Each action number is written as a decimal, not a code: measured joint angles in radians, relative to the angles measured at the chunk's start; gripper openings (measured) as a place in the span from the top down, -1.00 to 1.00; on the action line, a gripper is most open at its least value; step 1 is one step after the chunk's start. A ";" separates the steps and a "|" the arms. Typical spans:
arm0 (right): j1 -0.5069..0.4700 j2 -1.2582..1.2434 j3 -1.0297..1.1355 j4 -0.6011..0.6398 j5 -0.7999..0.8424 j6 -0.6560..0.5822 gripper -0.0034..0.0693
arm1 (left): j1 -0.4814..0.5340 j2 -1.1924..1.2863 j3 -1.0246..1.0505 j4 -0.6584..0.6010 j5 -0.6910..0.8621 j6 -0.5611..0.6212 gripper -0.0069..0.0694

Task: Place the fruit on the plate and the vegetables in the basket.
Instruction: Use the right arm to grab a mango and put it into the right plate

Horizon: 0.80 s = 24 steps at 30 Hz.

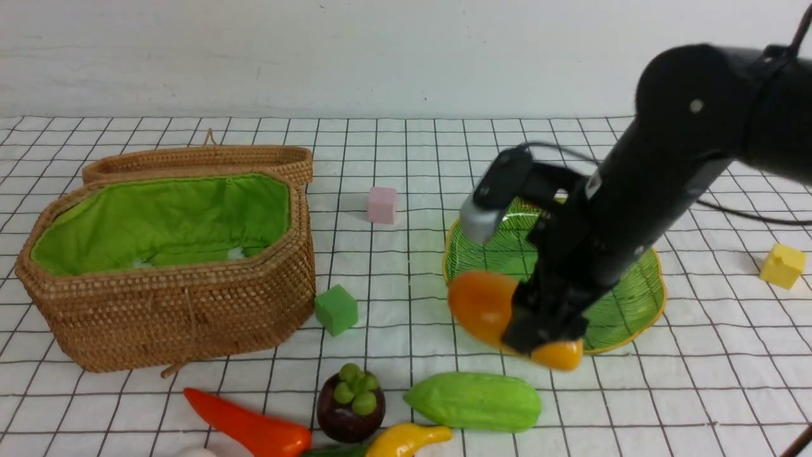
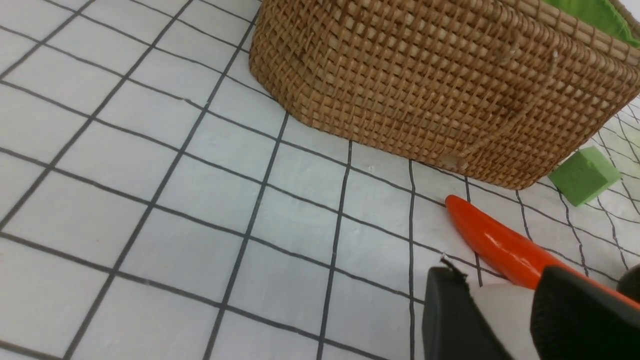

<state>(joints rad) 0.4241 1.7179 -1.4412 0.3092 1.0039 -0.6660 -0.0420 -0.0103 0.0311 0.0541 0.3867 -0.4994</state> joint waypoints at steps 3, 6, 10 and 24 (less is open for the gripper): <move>-0.083 0.080 -0.036 -0.005 -0.154 0.092 -0.66 | 0.000 0.000 0.000 0.000 0.000 0.000 0.19; -0.118 0.153 -0.042 -0.006 -0.276 0.138 -0.66 | 0.000 0.000 0.000 0.000 0.000 0.000 0.19; -0.134 0.256 -0.042 -0.005 -0.412 0.171 -0.66 | 0.000 0.000 0.000 0.000 0.000 0.000 0.19; -0.134 0.268 -0.051 0.001 -0.357 0.179 -0.96 | 0.000 0.000 0.000 0.000 0.000 0.000 0.19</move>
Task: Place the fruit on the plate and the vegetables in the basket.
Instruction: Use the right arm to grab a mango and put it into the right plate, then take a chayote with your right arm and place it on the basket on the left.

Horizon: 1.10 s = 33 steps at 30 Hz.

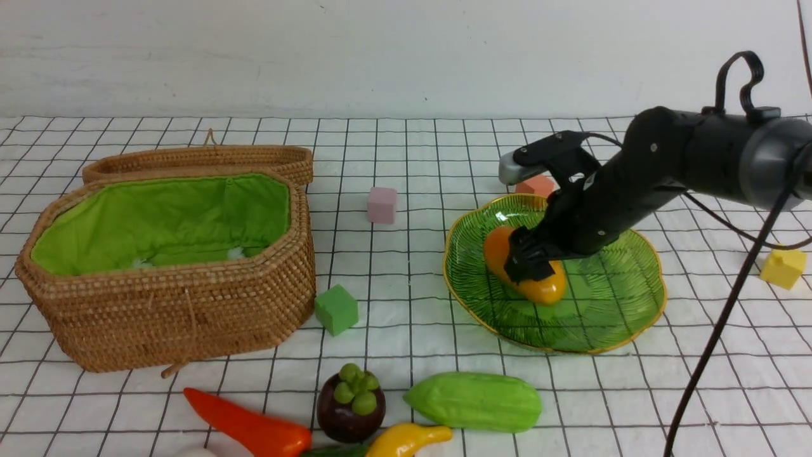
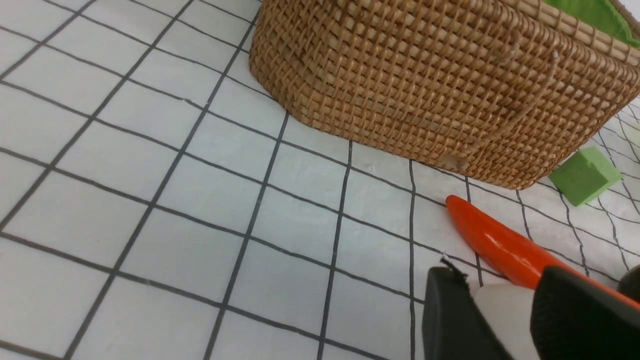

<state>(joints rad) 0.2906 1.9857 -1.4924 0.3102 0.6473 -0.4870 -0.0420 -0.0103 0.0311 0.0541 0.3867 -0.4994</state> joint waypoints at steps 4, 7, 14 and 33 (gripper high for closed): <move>0.000 -0.049 0.000 -0.002 0.051 -0.011 -0.94 | 0.000 0.000 0.000 0.000 0.000 0.000 0.19; 0.032 -0.137 0.000 -0.010 0.201 -0.178 -0.90 | 0.000 0.000 0.000 0.000 0.000 0.000 0.19; 0.221 -0.173 0.000 -0.002 0.427 -0.436 -0.87 | 0.000 0.000 0.000 0.000 0.000 0.000 0.19; 0.323 0.049 -0.019 -0.120 0.432 -0.445 -0.31 | 0.000 0.000 0.000 0.000 0.000 0.000 0.19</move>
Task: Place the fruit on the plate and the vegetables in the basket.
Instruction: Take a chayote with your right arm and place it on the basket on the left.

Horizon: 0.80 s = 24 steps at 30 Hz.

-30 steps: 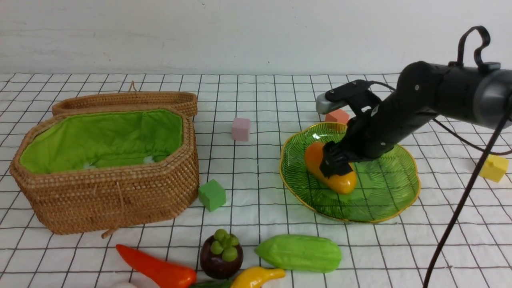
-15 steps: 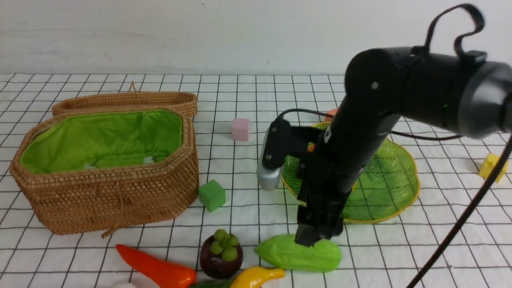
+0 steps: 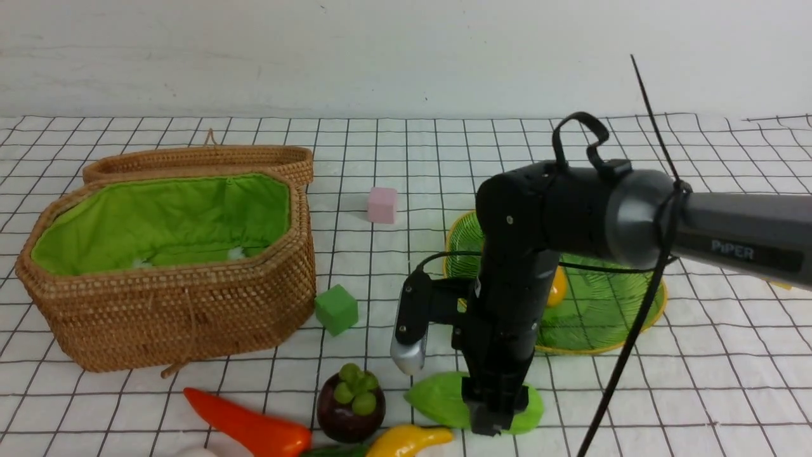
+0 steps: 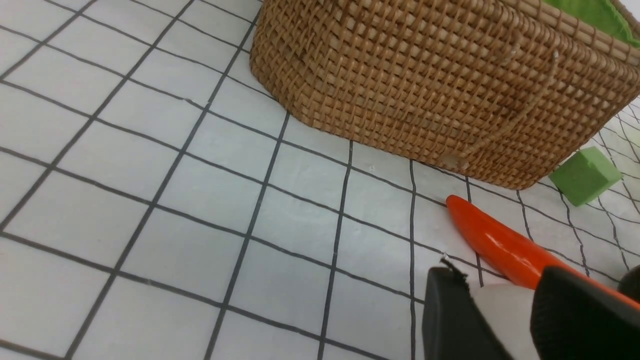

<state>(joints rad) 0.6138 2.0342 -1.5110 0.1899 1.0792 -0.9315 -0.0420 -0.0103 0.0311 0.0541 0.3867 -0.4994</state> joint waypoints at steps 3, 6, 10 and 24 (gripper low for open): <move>0.000 -0.025 -0.079 -0.003 0.042 0.015 -0.31 | 0.000 0.000 0.000 0.000 0.000 0.000 0.19; 0.000 -0.050 -0.205 0.017 0.050 0.058 -0.31 | 0.000 0.000 0.000 0.000 0.000 0.000 0.19; -0.001 -0.064 -0.395 0.201 -0.062 0.090 -0.31 | 0.000 0.000 0.000 0.000 0.000 0.000 0.19; 0.095 0.231 -0.539 1.167 -0.726 -0.516 -0.31 | 0.000 0.000 0.000 0.000 0.000 0.000 0.19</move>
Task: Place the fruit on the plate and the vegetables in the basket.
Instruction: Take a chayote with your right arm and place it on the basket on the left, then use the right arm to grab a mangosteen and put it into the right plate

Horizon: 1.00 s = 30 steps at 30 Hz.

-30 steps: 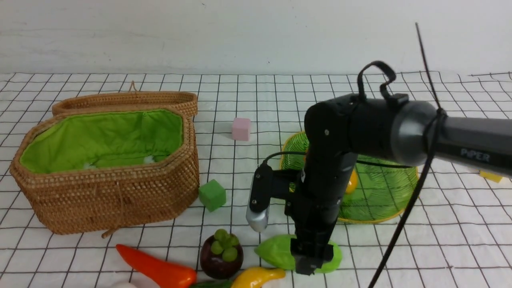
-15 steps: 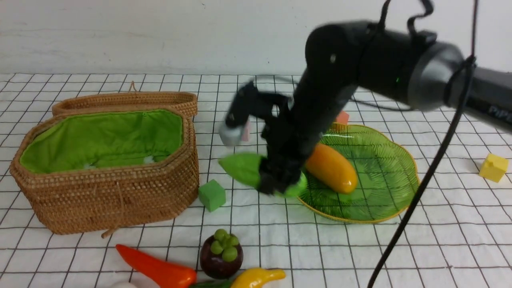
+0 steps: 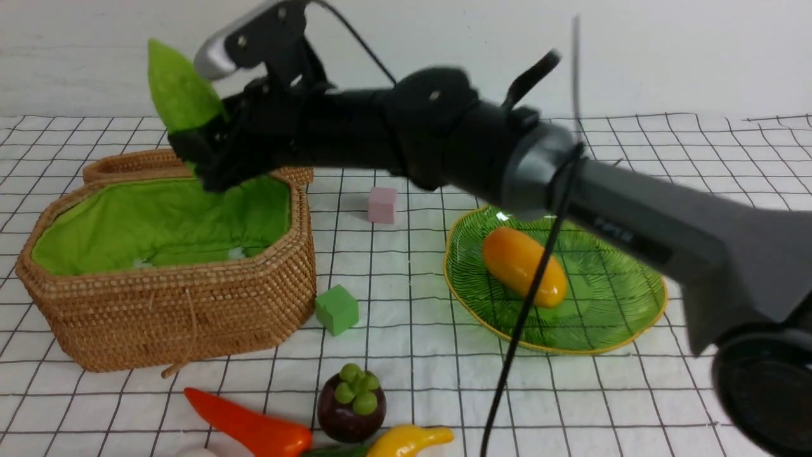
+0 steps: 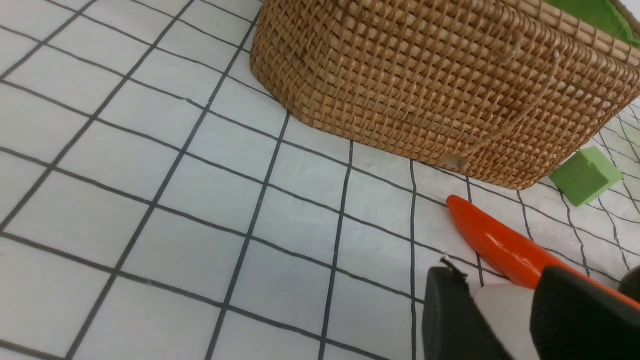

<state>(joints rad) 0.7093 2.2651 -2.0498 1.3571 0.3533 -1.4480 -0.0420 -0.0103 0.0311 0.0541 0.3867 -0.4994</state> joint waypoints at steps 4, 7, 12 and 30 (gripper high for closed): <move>0.013 0.069 0.000 0.065 -0.030 -0.048 -0.31 | 0.000 0.000 0.000 0.000 0.000 0.000 0.19; 0.013 0.071 0.000 0.075 -0.033 -0.048 -0.33 | 0.000 0.000 0.000 0.000 0.000 0.000 0.19; 0.013 0.061 0.000 0.073 -0.027 -0.058 -0.81 | 0.000 0.000 0.000 0.000 0.000 0.000 0.19; 0.007 -0.219 0.019 -0.871 0.860 0.728 -0.87 | 0.000 0.000 0.000 0.000 0.000 0.000 0.19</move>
<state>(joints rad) 0.7160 2.0466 -2.0304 0.4863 1.2135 -0.7200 -0.0420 -0.0103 0.0311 0.0541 0.3867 -0.4994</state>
